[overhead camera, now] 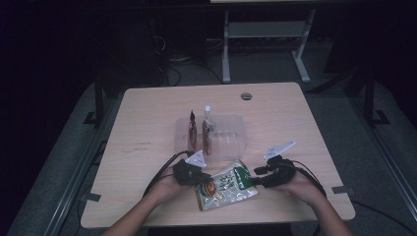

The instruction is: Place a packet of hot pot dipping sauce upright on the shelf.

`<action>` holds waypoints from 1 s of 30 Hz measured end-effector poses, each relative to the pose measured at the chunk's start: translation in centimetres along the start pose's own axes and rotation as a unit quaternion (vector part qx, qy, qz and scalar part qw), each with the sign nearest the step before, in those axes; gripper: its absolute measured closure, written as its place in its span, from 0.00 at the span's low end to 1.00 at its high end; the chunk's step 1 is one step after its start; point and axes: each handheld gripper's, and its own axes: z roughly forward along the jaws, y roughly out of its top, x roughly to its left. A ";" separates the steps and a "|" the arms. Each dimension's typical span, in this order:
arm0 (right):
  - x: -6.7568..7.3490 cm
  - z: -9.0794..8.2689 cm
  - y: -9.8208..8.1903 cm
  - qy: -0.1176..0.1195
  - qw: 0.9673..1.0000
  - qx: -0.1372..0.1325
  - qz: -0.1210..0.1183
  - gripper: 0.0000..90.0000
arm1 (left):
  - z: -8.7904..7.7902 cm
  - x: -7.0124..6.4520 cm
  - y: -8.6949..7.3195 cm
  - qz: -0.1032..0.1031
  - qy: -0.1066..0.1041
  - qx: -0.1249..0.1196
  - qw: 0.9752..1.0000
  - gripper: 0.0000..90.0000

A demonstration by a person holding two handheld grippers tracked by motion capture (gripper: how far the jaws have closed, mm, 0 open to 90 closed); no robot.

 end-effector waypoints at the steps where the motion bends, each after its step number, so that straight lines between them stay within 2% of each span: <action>1: 0.0 0.0 0.0 0.004 1.000 -0.004 0.006 0.53 | 0.0 0.0 0.0 0.001 0.000 -0.002 1.000 0.99; 4: -0.3 -0.1 0.1 0.016 1.000 -0.010 0.023 0.48 | -0.1 -0.2 -0.1 0.009 0.004 -0.008 1.000 1.00; 9: -0.7 0.5 0.0 0.031 0.999 -0.008 0.038 0.42 | -0.5 -0.6 -0.2 0.015 0.004 -0.018 1.000 1.00; 11: -0.8 0.5 0.1 0.054 0.997 -0.020 0.052 0.42 | -0.7 -0.7 -0.3 0.017 0.001 -0.021 1.000 1.00; 14: -0.8 0.6 0.3 0.068 0.996 -0.028 0.060 0.42 | -0.8 -1.1 -0.3 0.024 0.001 -0.029 0.999 1.00; 16: -0.8 0.8 0.3 0.073 0.995 -0.029 0.057 0.40 | -1.0 -1.3 -0.2 0.029 0.000 -0.034 0.999 1.00; 18: -0.8 1.0 0.4 0.080 0.995 -0.021 0.061 0.40 | -1.1 -1.4 -0.1 0.033 0.001 -0.038 0.999 1.00; 23: -1.2 1.2 0.1 0.103 0.992 -0.017 0.070 0.59 | -1.5 -1.6 0.0 0.042 -0.002 -0.046 0.998 1.00; 27: -1.6 1.3 0.1 0.124 0.989 -0.021 0.073 0.69 | -1.7 -1.8 0.1 0.041 -0.008 -0.055 0.998 1.00; 30: -1.6 1.4 0.1 0.138 0.987 -0.022 0.075 0.79 | -1.7 -1.8 0.2 0.043 -0.004 -0.056 0.997 1.00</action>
